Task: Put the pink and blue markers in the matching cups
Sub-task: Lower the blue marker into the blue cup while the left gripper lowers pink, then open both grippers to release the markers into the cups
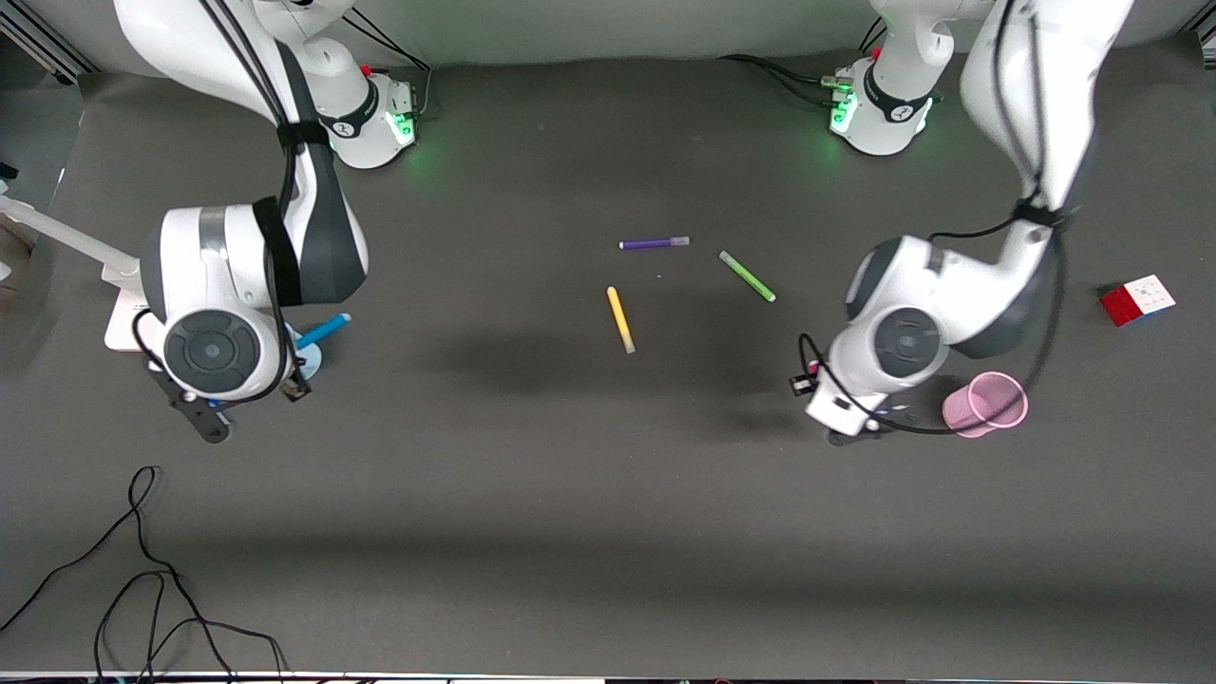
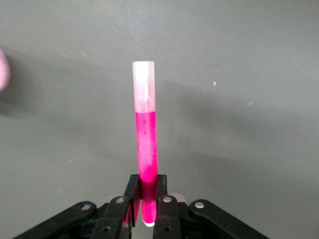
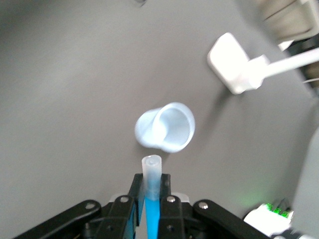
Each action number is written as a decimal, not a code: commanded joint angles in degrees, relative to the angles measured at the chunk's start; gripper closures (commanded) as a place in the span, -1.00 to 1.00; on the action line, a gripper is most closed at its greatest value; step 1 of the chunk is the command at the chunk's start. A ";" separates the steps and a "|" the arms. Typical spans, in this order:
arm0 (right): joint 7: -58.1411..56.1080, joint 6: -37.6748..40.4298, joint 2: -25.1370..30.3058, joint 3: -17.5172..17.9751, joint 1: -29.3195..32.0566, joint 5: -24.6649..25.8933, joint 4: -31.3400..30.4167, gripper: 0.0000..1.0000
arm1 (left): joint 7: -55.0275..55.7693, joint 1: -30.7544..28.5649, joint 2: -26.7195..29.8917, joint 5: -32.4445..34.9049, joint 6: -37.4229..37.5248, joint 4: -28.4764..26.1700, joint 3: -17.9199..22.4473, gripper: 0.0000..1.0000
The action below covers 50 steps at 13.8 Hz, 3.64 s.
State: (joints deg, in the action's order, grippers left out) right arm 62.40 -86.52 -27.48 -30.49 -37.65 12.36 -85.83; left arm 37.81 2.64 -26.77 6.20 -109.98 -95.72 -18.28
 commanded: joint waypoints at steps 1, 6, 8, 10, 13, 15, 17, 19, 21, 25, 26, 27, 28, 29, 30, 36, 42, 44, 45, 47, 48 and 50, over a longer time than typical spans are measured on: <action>-1.32 -4.07 0.06 -2.28 1.08 5.38 -4.50 1.00 | -6.67 -3.50 0.22 -2.60 13.25 9.73 -0.27 1.00; -1.32 -14.81 0.06 -6.51 1.97 10.13 -12.86 1.00 | -23.97 -12.29 4.26 -2.77 24.71 12.48 -0.18 1.00; -0.70 -16.65 -0.12 -6.51 1.79 10.92 -15.32 1.00 | -32.67 -16.24 4.71 -2.69 28.75 12.66 -0.09 1.00; -0.61 -17.71 -0.20 -6.51 1.71 10.93 -16.29 1.00 | -38.31 -17.84 4.10 -1.99 32.44 12.66 0.17 1.00; -0.26 -20.26 -0.47 -6.51 1.62 10.93 -17.97 1.00 | -39.39 -19.51 2.34 -1.55 34.57 12.66 0.26 1.00; 1.66 -22.28 -1.69 -6.51 1.70 10.93 -17.97 1.00 | -39.13 -19.60 0.76 0.03 34.74 12.75 0.69 1.00; 3.78 -22.99 -3.27 -6.51 1.53 10.93 -17.97 1.00 | -38.69 -19.51 -1.26 1.18 34.74 14.06 1.31 1.00; 5.35 -23.17 -3.54 -6.51 1.53 10.93 -18.14 0.93 | -37.99 -19.43 -3.37 1.79 34.83 14.94 2.45 1.00; 7.20 -24.39 -3.81 -6.51 1.27 10.93 -19.71 0.75 | -36.59 -19.25 -6.00 3.72 34.22 15.03 2.54 1.00; 11.77 -25.54 -3.20 -6.51 0.39 12.42 -22.27 0.32 | -34.82 -18.81 -11.28 6.01 33.51 15.91 2.63 1.00; 11.87 -25.37 -3.02 -6.51 -0.40 12.42 -22.88 0.19 | -34.91 -18.81 -12.68 6.36 32.82 16.52 2.63 1.00; 11.95 -25.10 -3.02 -6.59 -0.58 12.51 -23.15 0.06 | -34.91 -18.81 -13.56 6.71 32.20 16.53 2.63 1.00; 11.96 -24.93 -2.93 -6.60 -0.67 12.51 -23.24 0.00 | -35.00 -18.81 -13.83 6.89 31.67 16.53 2.63 1.00; 11.87 -24.93 -2.93 -6.60 -0.58 12.51 -23.24 -0.26 | -35.00 -18.81 -13.92 6.89 31.58 16.53 2.63 1.00; 11.87 -24.93 -2.93 -6.60 -0.58 12.51 -23.24 -0.34 | -35.08 -18.81 -14.01 6.89 31.49 16.53 2.63 1.00; 9.42 -24.75 2.06 -7.56 0.12 12.42 -22.89 -0.99 | -36.40 -19.34 -14.45 6.81 29.82 16.79 2.54 -1.00; -9.54 -15.09 17.44 -9.76 0.48 8.30 -21.13 -0.99 | -38.25 -19.60 -12.70 6.19 34.29 24.95 2.37 -1.00; -16.66 -13.33 22.18 -10.02 0.56 7.16 -21.04 -0.99 | -39.03 -19.69 -10.60 6.10 37.10 27.94 2.11 -1.00; -19.92 -11.93 24.21 -10.46 0.65 5.67 -20.78 -0.99 | -40.35 -19.78 -8.24 5.84 37.03 28.04 2.10 -1.00; -26.07 -8.77 25.81 -12.48 0.56 2.59 -17.37 -0.99 | -44.82 -21.79 -2.70 2.08 36.06 27.60 2.37 -1.00; -29.06 -7.19 25.98 -13.18 0.56 0.75 -15.87 -0.99 | -45.10 -23.02 -0.41 0.93 36.06 27.34 2.19 -1.00; -33.82 -6.47 28.43 -14.42 0.48 -5.56 -14.28 -0.99 | -45.10 -23.29 4.16 0.13 35.54 25.07 2.19 -1.00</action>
State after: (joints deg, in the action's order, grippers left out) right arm 33.40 -94.60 -0.81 -43.99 -36.81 11.71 -102.17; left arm -5.93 -19.69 -27.79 7.78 -74.06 -66.87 -15.96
